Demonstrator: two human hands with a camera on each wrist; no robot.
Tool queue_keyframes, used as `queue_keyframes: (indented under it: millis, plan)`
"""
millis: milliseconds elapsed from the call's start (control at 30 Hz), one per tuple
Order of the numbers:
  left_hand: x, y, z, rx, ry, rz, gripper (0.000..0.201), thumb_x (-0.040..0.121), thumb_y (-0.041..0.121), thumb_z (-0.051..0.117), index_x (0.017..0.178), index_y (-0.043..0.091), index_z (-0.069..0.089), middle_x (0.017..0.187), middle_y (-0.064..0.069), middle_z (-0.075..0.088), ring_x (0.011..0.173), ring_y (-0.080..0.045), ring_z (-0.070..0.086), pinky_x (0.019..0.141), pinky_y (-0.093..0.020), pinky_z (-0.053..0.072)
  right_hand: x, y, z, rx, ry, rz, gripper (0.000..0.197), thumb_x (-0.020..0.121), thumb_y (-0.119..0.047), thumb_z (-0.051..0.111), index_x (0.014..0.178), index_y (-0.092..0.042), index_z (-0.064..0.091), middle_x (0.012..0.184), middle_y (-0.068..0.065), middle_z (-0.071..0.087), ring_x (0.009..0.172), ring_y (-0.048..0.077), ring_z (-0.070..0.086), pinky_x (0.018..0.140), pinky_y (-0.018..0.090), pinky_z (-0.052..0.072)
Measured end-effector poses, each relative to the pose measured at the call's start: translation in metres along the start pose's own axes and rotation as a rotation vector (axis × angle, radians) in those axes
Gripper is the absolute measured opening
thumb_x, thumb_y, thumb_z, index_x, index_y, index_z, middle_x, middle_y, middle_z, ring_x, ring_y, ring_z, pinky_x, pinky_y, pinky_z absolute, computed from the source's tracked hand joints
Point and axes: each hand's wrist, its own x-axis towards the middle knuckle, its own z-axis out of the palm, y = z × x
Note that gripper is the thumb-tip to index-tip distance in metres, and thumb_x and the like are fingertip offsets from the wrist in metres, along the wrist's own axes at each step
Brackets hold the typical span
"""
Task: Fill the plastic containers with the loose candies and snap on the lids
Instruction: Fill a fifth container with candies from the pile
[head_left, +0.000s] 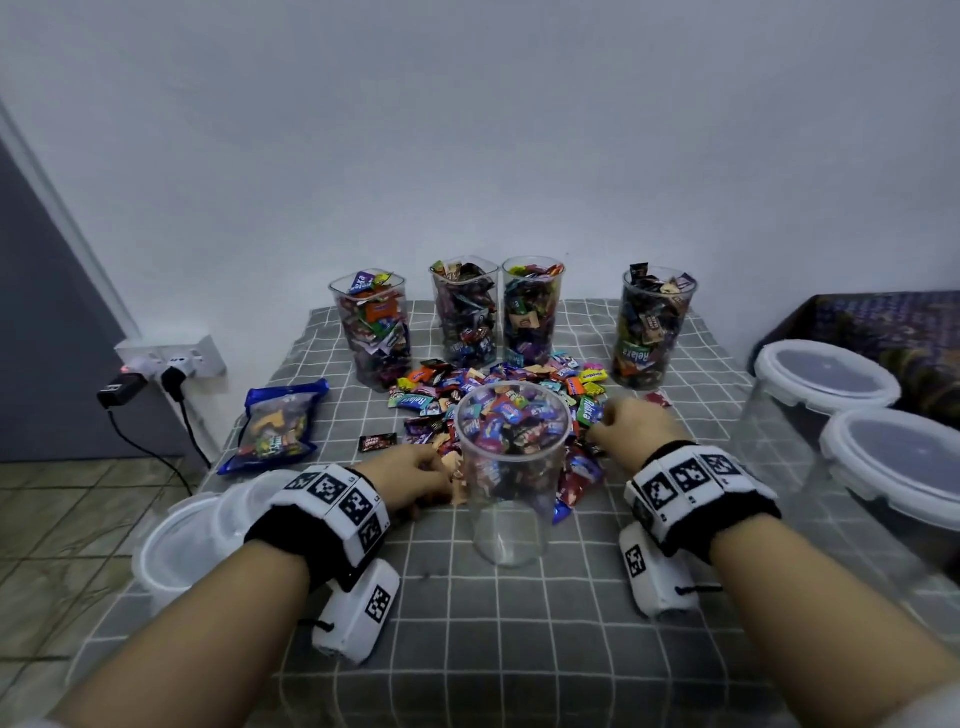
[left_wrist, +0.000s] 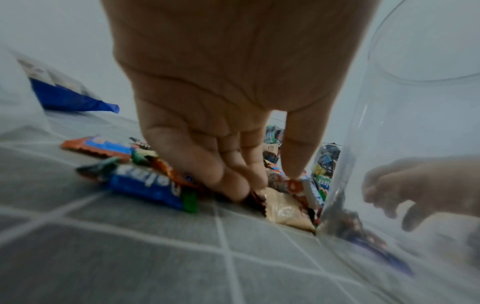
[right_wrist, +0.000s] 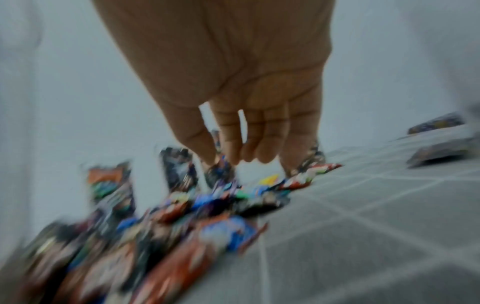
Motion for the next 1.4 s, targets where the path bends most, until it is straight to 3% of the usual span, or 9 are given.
queue_keyframes:
  millis: [133,467,700,867,1033,1133,1233,1333,1400]
  plan:
    - [0.009,-0.001,-0.006,-0.012,0.206,0.023,0.017,0.088,0.027,0.06,0.074,0.021,0.053,0.077,-0.002,0.061,0.072,-0.024,0.061,0.067,-0.033,0.049,0.003,0.03,-0.011,0.009,0.084,0.221,0.053,0.089,-0.04,0.055,0.126,-0.003,0.047,0.127,0.02,0.051,0.117,0.033,0.05,0.092,0.036,0.042]
    - [0.019,0.002,-0.009,0.09,0.391,-0.002,0.021,0.087,0.04,0.06,0.09,0.02,0.055,0.095,-0.001,0.064,0.088,-0.02,0.059,0.074,-0.031,0.046,0.019,0.028,0.017,0.115,-0.158,0.344,0.066,0.085,-0.039,0.062,0.136,-0.002,0.041,0.138,0.023,0.042,0.127,0.037,0.042,0.103,0.04,0.037]
    - [0.033,0.0,-0.012,0.199,0.259,-0.135,0.069,0.085,0.056,0.056,0.139,0.018,0.038,0.137,-0.007,0.051,0.119,-0.028,0.052,0.097,-0.034,0.044,0.013,0.016,0.01,0.068,-0.187,0.276,0.05,0.088,-0.035,0.061,0.124,-0.003,0.048,0.125,0.016,0.056,0.105,0.028,0.055,0.079,0.027,0.041]
    - [0.06,0.001,-0.005,-0.01,0.149,-0.003,0.115,0.04,0.076,0.067,0.139,0.025,0.038,0.134,-0.005,0.054,0.117,-0.025,0.055,0.101,-0.041,0.044,0.017,0.006,0.004,0.279,-0.235,0.077,0.052,0.085,-0.023,0.065,0.131,-0.005,0.046,0.128,0.016,0.054,0.115,0.031,0.052,0.098,0.037,0.043]
    - [0.052,0.012,-0.013,-0.094,0.205,0.052,0.087,0.072,0.041,0.077,0.143,0.017,0.032,0.138,-0.004,0.045,0.123,-0.027,0.048,0.104,-0.042,0.04,0.028,-0.001,-0.002,0.288,-0.066,-0.019,0.051,0.089,-0.024,0.059,0.136,-0.009,0.046,0.133,0.017,0.053,0.119,0.03,0.051,0.099,0.036,0.041]
    - [0.055,0.016,-0.014,0.087,0.125,0.04,0.122,0.051,0.066,0.076,0.149,0.03,0.014,0.155,-0.006,0.021,0.138,-0.033,0.029,0.111,-0.05,0.03,0.034,-0.006,-0.001,0.154,-0.168,-0.065,0.076,0.086,-0.039,0.063,0.147,-0.015,0.026,0.148,0.013,0.037,0.131,0.029,0.041,0.106,0.035,0.035]
    - [0.062,0.018,-0.009,0.318,0.046,0.01,0.1,0.073,0.062,0.067,0.149,0.038,0.007,0.159,-0.01,-0.003,0.142,-0.042,0.012,0.113,-0.052,0.023,0.038,-0.016,0.01,-0.035,-0.333,-0.12,0.104,0.075,-0.062,0.065,0.152,-0.024,0.005,0.158,0.009,0.012,0.142,0.029,0.022,0.113,0.04,0.027]
    - [0.057,0.026,-0.006,0.41,0.063,0.066,0.079,0.084,0.05,0.062,0.148,0.038,0.016,0.157,-0.016,-0.001,0.141,-0.04,0.019,0.111,-0.047,0.029,0.056,-0.017,0.033,-0.184,-0.382,-0.198,0.138,0.033,-0.098,0.045,0.15,-0.035,0.008,0.159,0.005,0.007,0.145,0.031,0.01,0.115,0.05,0.022]
    - [0.057,0.029,-0.004,0.469,0.068,0.11,0.064,0.091,0.044,0.056,0.147,0.032,0.026,0.156,-0.013,0.014,0.139,-0.034,0.026,0.11,-0.044,0.031,0.06,-0.015,0.037,-0.243,-0.421,-0.214,0.117,0.048,-0.092,0.048,0.148,-0.04,0.016,0.158,0.003,0.014,0.144,0.03,0.013,0.113,0.05,0.026]
